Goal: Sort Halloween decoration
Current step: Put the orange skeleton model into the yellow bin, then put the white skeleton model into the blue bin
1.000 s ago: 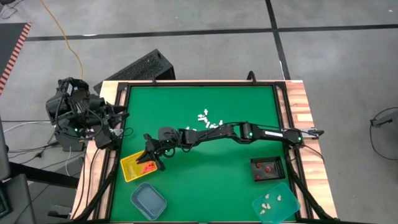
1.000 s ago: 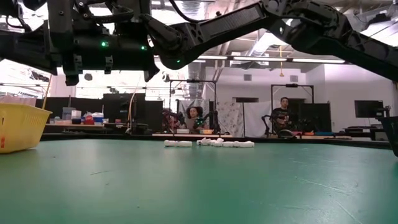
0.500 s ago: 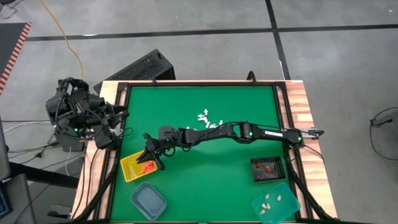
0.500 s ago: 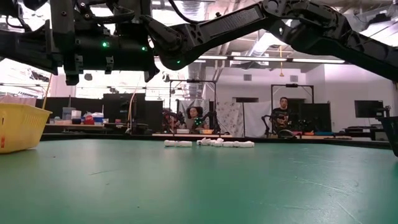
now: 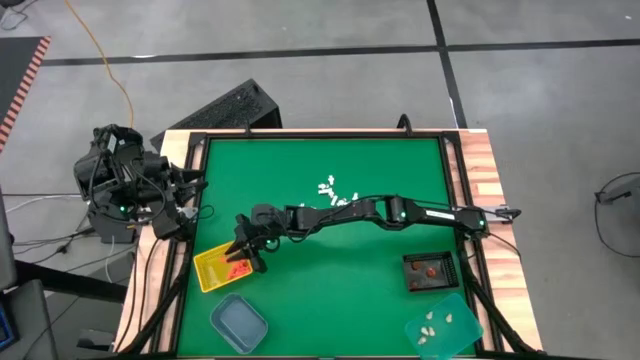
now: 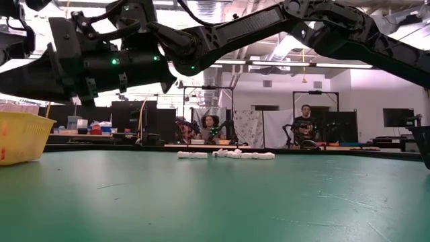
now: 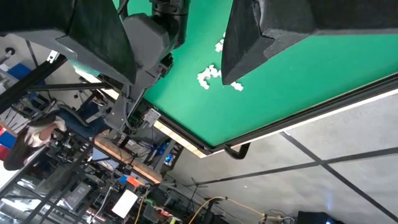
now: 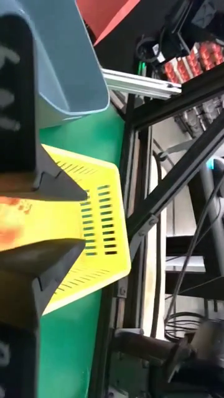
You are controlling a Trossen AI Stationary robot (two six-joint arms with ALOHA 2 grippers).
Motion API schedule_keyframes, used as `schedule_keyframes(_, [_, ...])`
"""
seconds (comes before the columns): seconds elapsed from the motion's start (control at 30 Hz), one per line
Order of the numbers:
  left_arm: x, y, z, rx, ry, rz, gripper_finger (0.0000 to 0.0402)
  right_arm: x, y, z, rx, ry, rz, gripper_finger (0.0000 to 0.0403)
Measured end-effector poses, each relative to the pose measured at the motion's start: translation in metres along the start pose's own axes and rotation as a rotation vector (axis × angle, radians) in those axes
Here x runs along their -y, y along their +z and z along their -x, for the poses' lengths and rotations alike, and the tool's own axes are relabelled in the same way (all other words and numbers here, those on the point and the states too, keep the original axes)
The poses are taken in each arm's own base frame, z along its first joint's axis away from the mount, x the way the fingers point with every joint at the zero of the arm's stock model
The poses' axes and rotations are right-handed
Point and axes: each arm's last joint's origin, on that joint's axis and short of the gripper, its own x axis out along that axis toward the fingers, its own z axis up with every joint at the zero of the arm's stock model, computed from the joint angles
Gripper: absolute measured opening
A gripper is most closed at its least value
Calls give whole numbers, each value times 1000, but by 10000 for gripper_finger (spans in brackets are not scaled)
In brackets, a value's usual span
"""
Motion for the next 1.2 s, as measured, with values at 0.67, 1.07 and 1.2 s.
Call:
schedule_keyframes(0.67, [0,0,0,-3,0,-6,226,42,107,146,-398,-218,-96,161])
schedule_keyframes(1.07, [0,0,0,15,3,-13,226,53,117,279,-835,-888,-655,153])
schedule_keyframes(1.2, [0,1,0,45,9,19,226,57,105,284,-860,-951,-782,160])
